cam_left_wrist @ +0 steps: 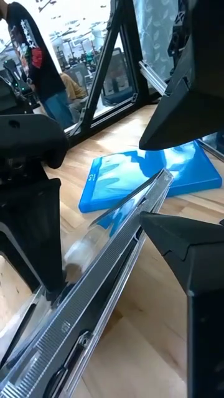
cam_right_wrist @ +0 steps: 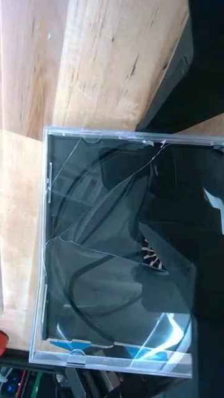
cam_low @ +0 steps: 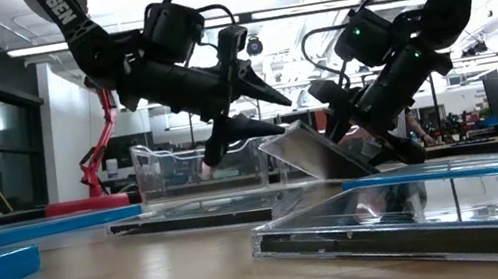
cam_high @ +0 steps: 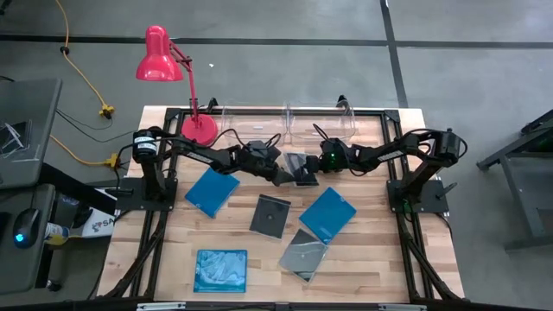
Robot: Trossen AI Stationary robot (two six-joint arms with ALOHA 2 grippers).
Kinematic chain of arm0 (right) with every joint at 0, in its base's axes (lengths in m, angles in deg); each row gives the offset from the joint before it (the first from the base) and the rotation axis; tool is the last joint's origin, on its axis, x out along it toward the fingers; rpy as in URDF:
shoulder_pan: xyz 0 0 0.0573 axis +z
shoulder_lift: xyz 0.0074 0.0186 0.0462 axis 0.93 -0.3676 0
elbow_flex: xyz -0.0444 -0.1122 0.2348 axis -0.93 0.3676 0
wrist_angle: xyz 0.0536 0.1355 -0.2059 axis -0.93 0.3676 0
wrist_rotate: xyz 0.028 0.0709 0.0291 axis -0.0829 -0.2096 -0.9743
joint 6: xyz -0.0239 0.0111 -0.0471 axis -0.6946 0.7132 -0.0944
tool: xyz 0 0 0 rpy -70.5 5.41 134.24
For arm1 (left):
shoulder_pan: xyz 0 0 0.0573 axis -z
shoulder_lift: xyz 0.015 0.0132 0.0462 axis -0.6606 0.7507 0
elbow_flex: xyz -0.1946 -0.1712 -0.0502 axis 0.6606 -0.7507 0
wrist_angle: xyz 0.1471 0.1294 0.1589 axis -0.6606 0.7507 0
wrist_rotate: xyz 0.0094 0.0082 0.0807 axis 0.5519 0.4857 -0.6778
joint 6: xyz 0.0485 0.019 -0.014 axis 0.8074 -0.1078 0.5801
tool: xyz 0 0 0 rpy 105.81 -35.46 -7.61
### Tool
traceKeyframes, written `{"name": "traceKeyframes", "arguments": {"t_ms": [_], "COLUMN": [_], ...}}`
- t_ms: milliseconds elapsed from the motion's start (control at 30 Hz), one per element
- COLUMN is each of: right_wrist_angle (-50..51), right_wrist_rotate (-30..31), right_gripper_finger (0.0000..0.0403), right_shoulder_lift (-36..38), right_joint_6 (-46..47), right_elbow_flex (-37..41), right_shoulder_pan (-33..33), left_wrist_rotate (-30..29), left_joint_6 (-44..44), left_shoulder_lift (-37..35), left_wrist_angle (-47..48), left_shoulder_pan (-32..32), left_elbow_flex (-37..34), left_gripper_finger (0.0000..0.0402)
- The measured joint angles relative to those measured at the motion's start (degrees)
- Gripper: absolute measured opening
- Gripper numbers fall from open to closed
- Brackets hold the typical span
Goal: Pick & place jewel cases by type
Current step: Put the top black cd case into the right transparent bin
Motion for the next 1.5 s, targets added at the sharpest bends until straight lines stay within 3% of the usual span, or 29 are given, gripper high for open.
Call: {"name": "traceKeyframes", "arguments": {"t_ms": [367,900,1100,1300,1500], "right_wrist_angle": [0.01,0.22,0.61,1.04,1.14], "right_wrist_rotate": [0.0,0.75,1.09,1.22,1.24], "right_gripper_finger": [0.023,0.0181,0.0162,0.0136,0.0115], "right_shoulder_lift": [-0.02,-0.04,-0.07,-0.11,-0.09], "right_joint_6": [-0.24,-0.32,-1.57,-1.81,-2.09], "right_elbow_flex": [-0.07,-0.04,-0.07,-0.11,-0.11], "right_shoulder_pan": [0.0,0.0,0.02,-0.02,-0.02], "left_wrist_rotate": [0.04,0.62,1.27,-1.7,-2.23], "left_joint_6": [0.26,0.87,3.43,4.01,5.16], "left_shoulder_lift": [0.06,0.12,0.26,0.39,0.39], "left_wrist_angle": [0.4,1.3,7.03,14.04,14.48], "left_shoulder_pan": [-0.02,-0.04,0.02,-0.04,0.02], "left_elbow_flex": [-0.02,-0.11,-0.17,-0.22,-0.22], "left_gripper_finger": [0.0182,0.0182,0.0182,0.0182,0.0182]}}
